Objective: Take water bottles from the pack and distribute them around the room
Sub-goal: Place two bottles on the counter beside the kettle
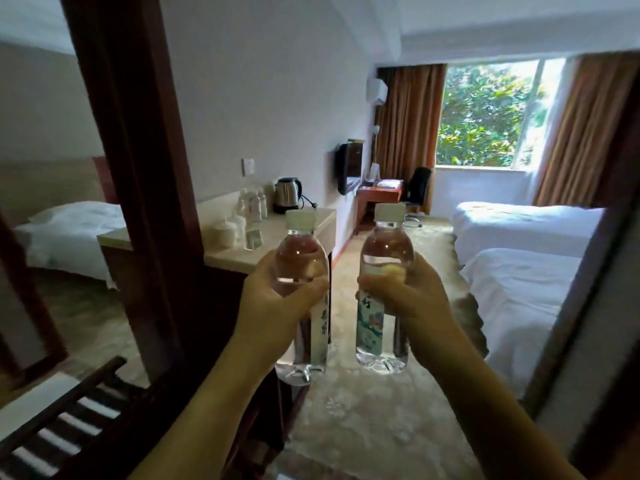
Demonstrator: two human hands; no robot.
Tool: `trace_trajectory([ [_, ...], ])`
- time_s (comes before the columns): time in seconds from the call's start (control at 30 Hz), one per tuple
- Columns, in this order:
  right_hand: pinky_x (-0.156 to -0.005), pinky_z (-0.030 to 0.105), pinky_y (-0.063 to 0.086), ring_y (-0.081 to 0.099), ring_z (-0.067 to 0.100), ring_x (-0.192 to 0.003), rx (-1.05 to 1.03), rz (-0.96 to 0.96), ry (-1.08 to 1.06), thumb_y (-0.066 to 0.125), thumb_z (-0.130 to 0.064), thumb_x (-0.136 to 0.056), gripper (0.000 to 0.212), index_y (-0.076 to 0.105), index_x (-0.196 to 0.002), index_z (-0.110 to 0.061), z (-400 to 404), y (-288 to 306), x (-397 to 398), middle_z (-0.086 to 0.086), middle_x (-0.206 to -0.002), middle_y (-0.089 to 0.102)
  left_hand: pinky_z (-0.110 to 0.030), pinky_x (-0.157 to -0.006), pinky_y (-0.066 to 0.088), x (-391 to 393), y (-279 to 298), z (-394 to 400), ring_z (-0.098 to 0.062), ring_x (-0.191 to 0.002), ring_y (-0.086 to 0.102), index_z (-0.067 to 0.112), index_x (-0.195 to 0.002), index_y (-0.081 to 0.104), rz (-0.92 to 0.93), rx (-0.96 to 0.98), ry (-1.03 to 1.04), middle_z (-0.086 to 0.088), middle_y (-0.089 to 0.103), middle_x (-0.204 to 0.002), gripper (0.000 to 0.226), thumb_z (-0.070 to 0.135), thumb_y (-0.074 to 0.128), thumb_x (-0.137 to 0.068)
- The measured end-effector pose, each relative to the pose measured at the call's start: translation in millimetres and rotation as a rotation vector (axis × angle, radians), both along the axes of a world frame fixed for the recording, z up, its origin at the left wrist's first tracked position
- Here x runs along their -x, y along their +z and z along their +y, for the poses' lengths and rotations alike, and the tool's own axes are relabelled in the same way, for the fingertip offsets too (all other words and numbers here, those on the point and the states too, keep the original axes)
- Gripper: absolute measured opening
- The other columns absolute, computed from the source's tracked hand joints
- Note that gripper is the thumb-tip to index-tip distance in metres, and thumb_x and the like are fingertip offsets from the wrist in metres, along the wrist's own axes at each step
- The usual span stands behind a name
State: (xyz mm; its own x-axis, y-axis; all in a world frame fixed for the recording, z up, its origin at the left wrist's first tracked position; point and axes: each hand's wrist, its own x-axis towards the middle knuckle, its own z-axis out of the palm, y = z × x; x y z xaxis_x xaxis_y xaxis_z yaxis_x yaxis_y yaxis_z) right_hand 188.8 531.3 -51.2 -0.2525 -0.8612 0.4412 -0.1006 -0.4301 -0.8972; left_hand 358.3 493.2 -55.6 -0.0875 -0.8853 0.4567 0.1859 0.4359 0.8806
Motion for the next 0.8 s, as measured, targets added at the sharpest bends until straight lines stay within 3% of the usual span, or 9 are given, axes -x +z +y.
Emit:
trace_trajectory([
  [0.13, -0.075, 0.046, 0.06, 0.071, 0.027, -0.082, -0.007, -0.016, -0.015, 0.071, -0.02, -0.069, 0.03, 0.063, -0.098, -0.014, -54.1, -14.4, 46.8, 0.009, -0.085, 0.07, -0.025, -0.063, 0.057, 48.8, -7.1, -62.1, -0.015, -0.072, 0.069, 0.019, -0.097, 0.068, -0.011, -0.009, -0.057, -0.005, 0.07, -0.085, 0.028, 0.002, 0.076, -0.075],
  [0.33, -0.063, 0.022, 0.055, 0.07, 0.015, -0.073, 0.014, -0.026, 0.016, 0.068, 0.003, -0.081, 0.026, 0.061, -0.1, -0.012, -168.1, -28.9, 100.3, -0.001, -0.078, 0.07, -0.017, -0.06, 0.053, 111.9, -24.9, -187.8, -0.005, -0.071, 0.07, 0.013, -0.102, 0.067, -0.006, -0.017, -0.109, -0.005, 0.071, -0.088, 0.033, 0.004, 0.08, -0.073],
  [0.4, -0.062, 0.02, 0.055, 0.071, 0.012, -0.075, 0.01, -0.011, -0.04, 0.071, -0.006, -0.079, 0.026, 0.063, -0.101, -0.016, -213.8, -31.8, 118.6, -0.002, -0.08, 0.071, -0.015, -0.06, 0.052, 134.6, -25.8, -236.1, -0.004, -0.069, 0.069, 0.016, -0.096, 0.067, 0.015, 0.023, -0.176, -0.002, 0.069, -0.084, 0.028, 0.001, 0.077, -0.075],
  [0.57, -0.065, 0.021, 0.055, 0.072, 0.013, -0.083, -0.041, 0.011, -0.173, 0.069, -0.018, -0.073, 0.036, 0.062, -0.107, -0.019, -321.8, -27.5, 175.3, 0.0, -0.088, 0.072, -0.02, -0.063, 0.053, 200.4, -21.2, -356.0, -0.012, -0.081, 0.069, 0.028, -0.088, 0.067, -0.033, 0.107, -0.291, 0.005, 0.07, -0.086, 0.021, 0.024, 0.072, -0.069],
  [0.67, -0.067, 0.022, 0.057, 0.071, 0.014, -0.086, -0.049, 0.012, -0.245, 0.068, -0.019, -0.073, 0.04, 0.06, -0.112, -0.016, -370.9, -21.6, 215.0, 0.007, -0.093, 0.07, -0.023, -0.065, 0.055, 246.2, -18.4, -415.8, -0.018, -0.088, 0.069, 0.019, -0.098, 0.064, -0.043, 0.098, -0.354, 0.0, 0.069, -0.094, 0.032, 0.03, 0.071, -0.069],
  [0.8, -0.068, 0.02, 0.058, 0.071, 0.011, -0.09, -0.059, 0.034, -0.309, 0.068, -0.025, -0.075, 0.04, 0.059, -0.113, -0.02, -424.1, -18.1, 268.8, 0.0, -0.094, 0.071, -0.024, -0.066, 0.057, 303.4, -16.7, -476.7, -0.018, -0.089, 0.07, 0.014, -0.101, 0.065, -0.027, 0.11, -0.422, -0.008, 0.069, -0.094, 0.04, 0.033, 0.07, -0.066],
])
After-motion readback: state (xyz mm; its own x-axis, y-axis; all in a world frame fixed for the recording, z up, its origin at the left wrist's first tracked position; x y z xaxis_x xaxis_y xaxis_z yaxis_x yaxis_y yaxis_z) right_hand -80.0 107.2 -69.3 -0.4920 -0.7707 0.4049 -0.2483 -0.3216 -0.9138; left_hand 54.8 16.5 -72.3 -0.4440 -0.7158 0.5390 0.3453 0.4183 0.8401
